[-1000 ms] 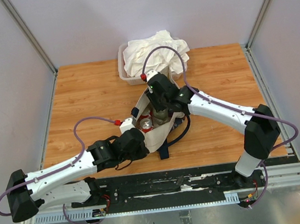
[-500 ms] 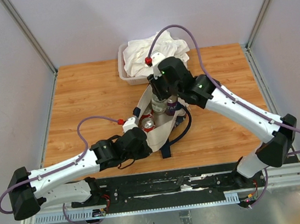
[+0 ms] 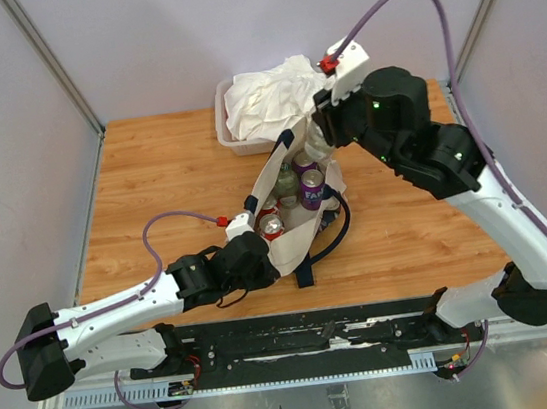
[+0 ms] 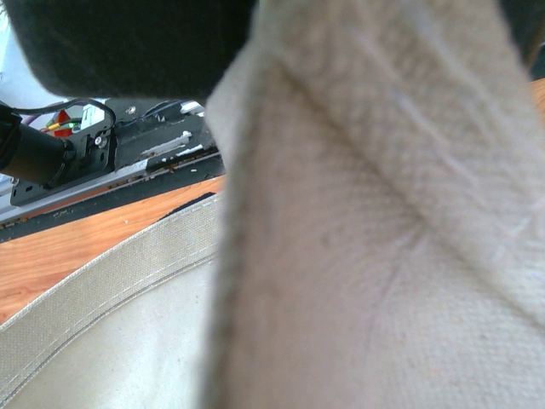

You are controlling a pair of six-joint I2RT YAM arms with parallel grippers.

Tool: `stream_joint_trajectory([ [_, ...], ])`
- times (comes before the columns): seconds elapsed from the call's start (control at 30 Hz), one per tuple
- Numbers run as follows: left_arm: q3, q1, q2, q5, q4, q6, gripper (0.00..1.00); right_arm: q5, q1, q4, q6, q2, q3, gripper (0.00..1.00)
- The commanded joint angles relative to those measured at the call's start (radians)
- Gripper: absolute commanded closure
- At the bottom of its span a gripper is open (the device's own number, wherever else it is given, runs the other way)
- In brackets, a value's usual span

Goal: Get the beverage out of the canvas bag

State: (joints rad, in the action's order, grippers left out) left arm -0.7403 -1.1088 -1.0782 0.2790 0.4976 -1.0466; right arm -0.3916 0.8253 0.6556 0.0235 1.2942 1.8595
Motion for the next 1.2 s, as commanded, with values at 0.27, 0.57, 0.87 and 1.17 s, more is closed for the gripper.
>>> stream_joint_trajectory([
  [0.27, 0.013, -0.003, 0.004, -0.013, -0.051, 0.018, 1.0, 0.026, -0.442, -0.073, -0.034, -0.124, -0.2, 0.99],
  [0.57, 0.009, -0.003, -0.005, -0.015, -0.06, 0.029, 0.99, 0.315, -0.761, -0.263, -0.132, -0.177, -0.567, 0.99],
  [0.87, 0.003, -0.003, -0.033, -0.033, -0.077, 0.034, 0.99, 0.359, -0.833, -0.437, -0.132, -0.164, -0.761, 0.99],
  [1.17, 0.004, -0.003, -0.035, -0.028, -0.054, 0.022, 0.99, 0.336, -0.85, -0.59, -0.148, -0.057, -0.84, 0.99],
])
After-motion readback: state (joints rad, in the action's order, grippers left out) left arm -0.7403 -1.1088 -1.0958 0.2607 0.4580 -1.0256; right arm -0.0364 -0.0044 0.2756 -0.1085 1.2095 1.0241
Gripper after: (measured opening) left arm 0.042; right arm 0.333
